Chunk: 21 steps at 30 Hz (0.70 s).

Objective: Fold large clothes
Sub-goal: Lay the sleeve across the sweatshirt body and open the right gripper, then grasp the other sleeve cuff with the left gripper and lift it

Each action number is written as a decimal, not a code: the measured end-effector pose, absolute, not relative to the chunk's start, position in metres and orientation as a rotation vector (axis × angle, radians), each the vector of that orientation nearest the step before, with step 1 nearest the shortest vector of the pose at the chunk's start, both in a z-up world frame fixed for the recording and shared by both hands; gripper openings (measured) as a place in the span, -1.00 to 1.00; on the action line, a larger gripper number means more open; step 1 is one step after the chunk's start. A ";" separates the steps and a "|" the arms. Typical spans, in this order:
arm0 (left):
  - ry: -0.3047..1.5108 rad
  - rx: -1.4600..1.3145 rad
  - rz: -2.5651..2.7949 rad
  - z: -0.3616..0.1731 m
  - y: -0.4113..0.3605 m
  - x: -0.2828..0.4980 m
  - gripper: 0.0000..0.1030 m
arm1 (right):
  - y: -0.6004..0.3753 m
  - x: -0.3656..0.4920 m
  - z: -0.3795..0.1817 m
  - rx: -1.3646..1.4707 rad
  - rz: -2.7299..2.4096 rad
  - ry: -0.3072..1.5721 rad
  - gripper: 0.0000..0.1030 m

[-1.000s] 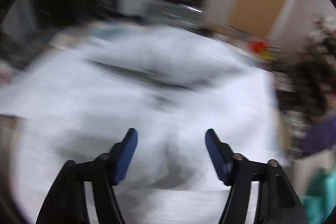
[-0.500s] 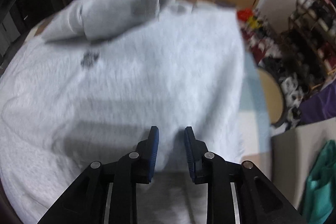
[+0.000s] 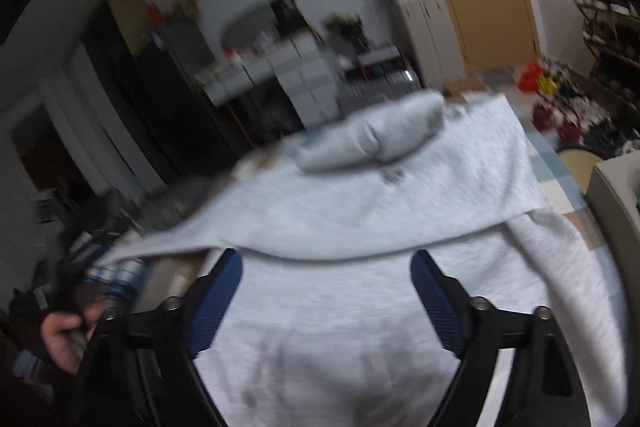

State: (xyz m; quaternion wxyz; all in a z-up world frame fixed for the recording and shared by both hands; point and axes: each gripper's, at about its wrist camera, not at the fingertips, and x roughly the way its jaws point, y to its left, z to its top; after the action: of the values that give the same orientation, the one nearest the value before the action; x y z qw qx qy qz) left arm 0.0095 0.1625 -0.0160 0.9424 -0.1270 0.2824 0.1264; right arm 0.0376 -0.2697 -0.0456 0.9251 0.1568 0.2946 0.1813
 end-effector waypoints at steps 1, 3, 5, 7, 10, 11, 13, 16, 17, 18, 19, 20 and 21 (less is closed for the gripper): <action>0.589 -0.278 0.253 -0.013 0.170 0.008 0.97 | -0.271 0.024 -0.043 0.325 0.380 0.543 0.90; 0.599 -0.287 0.265 -0.006 0.185 0.001 0.97 | -0.268 -0.003 -0.047 0.333 0.371 0.437 1.00; 0.620 -0.291 0.302 0.006 0.211 -0.008 0.97 | -0.258 -0.012 -0.056 0.298 0.383 0.427 1.00; 0.635 -0.335 0.318 0.015 0.238 -0.017 0.97 | -0.249 -0.004 -0.058 0.211 0.355 0.502 1.00; 0.650 -0.435 0.392 0.023 0.289 -0.037 0.97 | -0.243 0.001 -0.059 0.181 0.364 0.477 1.00; 0.655 -0.470 0.431 0.023 0.306 -0.043 0.97 | -0.241 -0.001 -0.058 0.171 0.377 0.480 1.00; 0.679 -0.526 0.501 0.019 0.339 -0.057 0.97 | -0.236 -0.011 -0.057 0.152 0.400 0.477 1.00; 0.754 -0.654 0.435 0.002 0.367 -0.063 0.97 | -0.224 -0.012 -0.060 0.108 0.423 0.509 1.00; 0.791 -0.702 0.393 -0.006 0.373 -0.061 0.97 | -0.219 -0.017 -0.061 0.097 0.420 0.526 1.00; 0.825 -0.752 0.353 -0.015 0.379 -0.058 0.97 | -0.219 -0.021 -0.067 0.095 0.427 0.535 1.00; 0.834 -0.781 0.346 -0.019 0.384 -0.056 0.97 | -0.217 -0.024 -0.069 0.096 0.446 0.539 1.00; 0.838 -0.804 0.352 -0.024 0.387 -0.052 0.97 | -0.215 -0.026 -0.070 0.089 0.459 0.539 1.00; 0.840 -0.828 0.366 -0.029 0.390 -0.047 0.97 | -0.214 -0.030 -0.071 0.079 0.463 0.539 1.00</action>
State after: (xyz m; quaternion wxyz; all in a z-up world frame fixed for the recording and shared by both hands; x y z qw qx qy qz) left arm -0.0467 0.3900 -0.0287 0.8152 -0.3883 0.3939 0.1717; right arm -0.0305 -0.2144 -0.0713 0.9368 0.0385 0.2637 0.2265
